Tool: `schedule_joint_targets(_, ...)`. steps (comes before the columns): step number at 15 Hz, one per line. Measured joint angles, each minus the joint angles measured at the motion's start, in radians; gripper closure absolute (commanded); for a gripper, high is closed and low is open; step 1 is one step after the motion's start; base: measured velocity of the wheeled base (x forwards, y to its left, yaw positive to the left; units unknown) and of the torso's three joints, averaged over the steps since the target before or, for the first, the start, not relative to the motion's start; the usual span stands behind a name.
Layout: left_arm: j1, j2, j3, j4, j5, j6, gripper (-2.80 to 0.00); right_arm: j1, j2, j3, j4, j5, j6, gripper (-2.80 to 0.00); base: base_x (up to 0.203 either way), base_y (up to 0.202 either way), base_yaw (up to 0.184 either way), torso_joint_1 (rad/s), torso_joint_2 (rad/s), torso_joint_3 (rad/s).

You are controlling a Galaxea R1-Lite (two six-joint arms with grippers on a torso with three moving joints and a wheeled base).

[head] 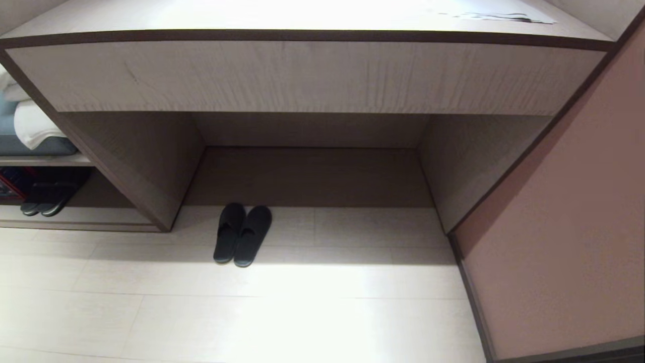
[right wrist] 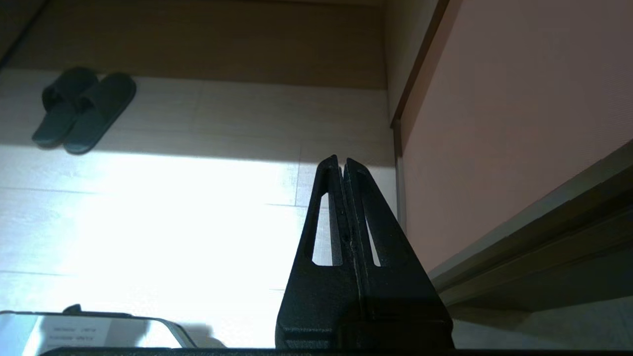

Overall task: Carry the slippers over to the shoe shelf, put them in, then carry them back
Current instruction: Pick up the slippers on the floor

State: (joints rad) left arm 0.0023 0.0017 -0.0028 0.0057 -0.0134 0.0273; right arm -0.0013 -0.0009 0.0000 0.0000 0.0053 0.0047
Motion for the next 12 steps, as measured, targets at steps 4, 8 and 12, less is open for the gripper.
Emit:
schedule_joint_targets(4,0.0,0.0,0.0,0.0,0.001,0.0,0.0,0.0,0.0,0.0,0.0,0.0,0.0,0.0,0.0,0.0,0.0,0.003,0.0,-0.201)
schedule_joint_targets(8,-0.001,0.0,0.0,0.0,0.0,0.0,0.0,0.0,0.0,0.0,0.0,0.0,0.0,0.0,0.0,0.0,0.0,0.003,0.0,-0.198)
schedule_joint_targets(12,0.0,0.0,0.0,0.0,0.001,0.0,0.0,0.0,0.0,0.0,0.0,0.0,0.0,0.0,0.0,0.0,0.0,0.005,0.0,-0.195)
